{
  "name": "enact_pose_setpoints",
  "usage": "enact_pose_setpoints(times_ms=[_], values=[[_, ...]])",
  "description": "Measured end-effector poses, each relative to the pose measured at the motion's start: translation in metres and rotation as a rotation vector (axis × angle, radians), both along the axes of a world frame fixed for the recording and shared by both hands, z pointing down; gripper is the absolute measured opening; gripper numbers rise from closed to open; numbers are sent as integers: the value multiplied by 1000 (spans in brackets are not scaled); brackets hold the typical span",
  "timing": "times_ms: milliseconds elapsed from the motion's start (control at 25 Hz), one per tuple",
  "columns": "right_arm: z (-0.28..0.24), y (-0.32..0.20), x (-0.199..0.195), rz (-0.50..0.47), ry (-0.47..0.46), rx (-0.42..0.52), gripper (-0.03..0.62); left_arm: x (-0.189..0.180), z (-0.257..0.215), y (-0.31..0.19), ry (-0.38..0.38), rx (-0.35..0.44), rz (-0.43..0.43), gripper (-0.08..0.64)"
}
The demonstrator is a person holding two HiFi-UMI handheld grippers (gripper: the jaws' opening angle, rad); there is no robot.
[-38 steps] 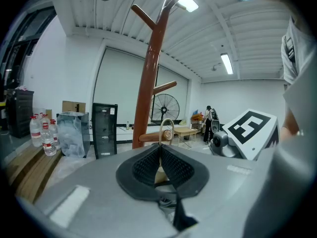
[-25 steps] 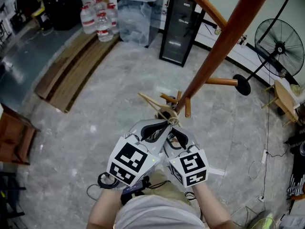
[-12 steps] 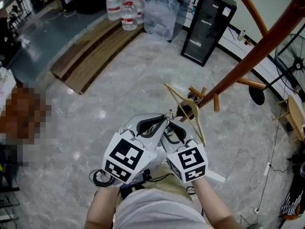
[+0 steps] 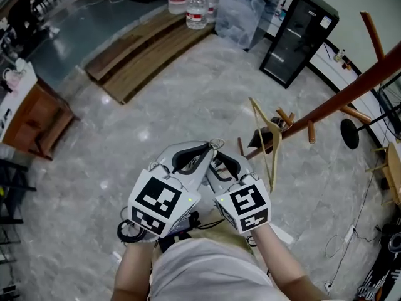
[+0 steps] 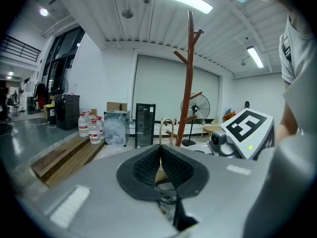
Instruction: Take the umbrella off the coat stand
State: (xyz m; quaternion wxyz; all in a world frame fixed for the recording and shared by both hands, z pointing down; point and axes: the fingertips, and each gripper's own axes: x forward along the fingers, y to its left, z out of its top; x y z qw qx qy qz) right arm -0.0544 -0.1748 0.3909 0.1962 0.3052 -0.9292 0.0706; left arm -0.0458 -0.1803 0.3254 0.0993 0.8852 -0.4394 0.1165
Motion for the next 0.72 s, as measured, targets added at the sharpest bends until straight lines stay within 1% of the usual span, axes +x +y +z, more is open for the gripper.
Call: enact_pose_setpoints(times_ms=[280,480,720], values=[[5,14,-29,-69,6,-6,126,-29,7,13,-3,-9,-59,26],[6,19,-41,-98,9,2,126,-42,8,19,-2,-7,-91,26],[6,25,-51,-123,2,3,126,-51,7,25,-3,-10,-111,26]])
